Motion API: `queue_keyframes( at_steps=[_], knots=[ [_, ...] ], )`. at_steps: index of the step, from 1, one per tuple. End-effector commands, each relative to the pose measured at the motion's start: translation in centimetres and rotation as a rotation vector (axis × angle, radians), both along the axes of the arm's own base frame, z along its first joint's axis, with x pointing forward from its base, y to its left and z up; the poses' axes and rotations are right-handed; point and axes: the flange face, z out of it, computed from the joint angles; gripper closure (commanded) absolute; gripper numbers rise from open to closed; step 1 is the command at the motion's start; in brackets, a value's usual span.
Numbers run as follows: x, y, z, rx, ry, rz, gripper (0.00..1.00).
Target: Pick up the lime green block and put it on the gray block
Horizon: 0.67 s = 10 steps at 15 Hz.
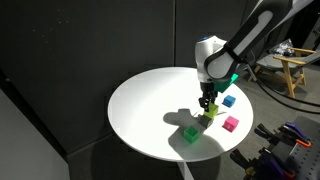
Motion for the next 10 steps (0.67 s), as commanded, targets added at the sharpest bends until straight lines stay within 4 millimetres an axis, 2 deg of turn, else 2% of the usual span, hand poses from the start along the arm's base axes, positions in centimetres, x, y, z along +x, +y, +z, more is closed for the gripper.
queue_keyframes(
  at_steps=[1,10],
  knots=[
    [0.2,0.1,0.4,0.006,-0.006,0.002,0.69],
    [0.8,0.3,1.5,0.007,-0.029,0.005,0.69]
  ],
)
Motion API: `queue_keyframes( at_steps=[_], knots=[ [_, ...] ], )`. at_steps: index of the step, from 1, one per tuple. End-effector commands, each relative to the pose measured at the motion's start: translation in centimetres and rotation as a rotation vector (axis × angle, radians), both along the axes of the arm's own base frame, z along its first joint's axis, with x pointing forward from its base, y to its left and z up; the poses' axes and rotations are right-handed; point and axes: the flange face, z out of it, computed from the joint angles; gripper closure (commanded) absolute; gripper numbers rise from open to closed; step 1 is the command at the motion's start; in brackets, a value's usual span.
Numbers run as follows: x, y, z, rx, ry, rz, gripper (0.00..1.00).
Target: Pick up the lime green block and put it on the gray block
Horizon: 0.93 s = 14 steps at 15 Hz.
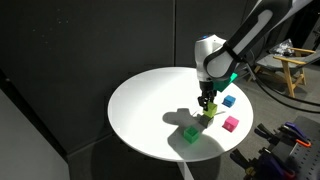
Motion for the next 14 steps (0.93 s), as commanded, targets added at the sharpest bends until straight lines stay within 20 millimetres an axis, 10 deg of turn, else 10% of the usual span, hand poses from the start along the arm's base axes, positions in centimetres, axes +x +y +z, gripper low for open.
queue_keyframes(
  at_steps=[1,14],
  knots=[
    [0.47,0.27,1.23,0.004,-0.016,0.003,0.69],
    [0.96,0.69,0.27,0.004,-0.004,0.012,0.69]
  ],
)
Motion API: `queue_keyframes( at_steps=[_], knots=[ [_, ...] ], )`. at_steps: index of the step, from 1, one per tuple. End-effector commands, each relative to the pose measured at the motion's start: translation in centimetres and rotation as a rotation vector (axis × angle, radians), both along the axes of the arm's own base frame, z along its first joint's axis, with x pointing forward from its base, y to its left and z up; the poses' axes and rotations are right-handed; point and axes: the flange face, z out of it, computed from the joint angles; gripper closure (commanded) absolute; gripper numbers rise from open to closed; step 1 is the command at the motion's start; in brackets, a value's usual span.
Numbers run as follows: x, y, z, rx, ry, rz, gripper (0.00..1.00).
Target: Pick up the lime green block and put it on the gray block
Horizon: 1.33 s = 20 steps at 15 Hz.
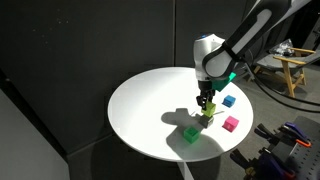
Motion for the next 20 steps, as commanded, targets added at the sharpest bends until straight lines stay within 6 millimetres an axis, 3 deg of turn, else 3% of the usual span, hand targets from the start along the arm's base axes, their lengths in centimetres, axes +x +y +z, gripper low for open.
queue_keyframes(
  at_steps=[1,20],
  knots=[
    [0.5,0.3,-0.1,0.000,0.007,0.007,0.69],
    [0.5,0.3,-1.5,-0.004,0.027,0.009,0.69]
  ],
)
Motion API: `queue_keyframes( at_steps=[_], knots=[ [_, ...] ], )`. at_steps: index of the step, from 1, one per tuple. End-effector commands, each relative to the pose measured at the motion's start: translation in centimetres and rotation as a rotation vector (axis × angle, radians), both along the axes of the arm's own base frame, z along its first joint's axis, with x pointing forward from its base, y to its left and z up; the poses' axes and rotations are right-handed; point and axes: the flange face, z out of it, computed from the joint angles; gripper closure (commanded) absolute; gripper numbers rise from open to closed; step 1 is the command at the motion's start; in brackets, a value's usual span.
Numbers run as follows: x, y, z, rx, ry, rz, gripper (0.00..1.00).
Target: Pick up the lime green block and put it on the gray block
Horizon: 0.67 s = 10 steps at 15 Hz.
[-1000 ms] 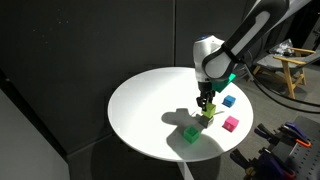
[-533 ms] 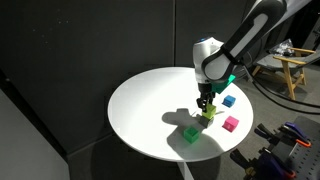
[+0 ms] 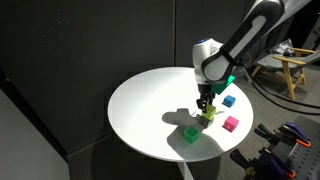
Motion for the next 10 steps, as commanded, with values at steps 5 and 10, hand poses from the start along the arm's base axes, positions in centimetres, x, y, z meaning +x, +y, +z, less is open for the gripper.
queue_keyframes(
  at_steps=[5,10],
  knots=[
    [0.55,0.37,0.17,-0.001,0.002,0.016,0.13],
    [0.27,0.69,0.50,0.003,0.006,0.029,0.00]
  ],
)
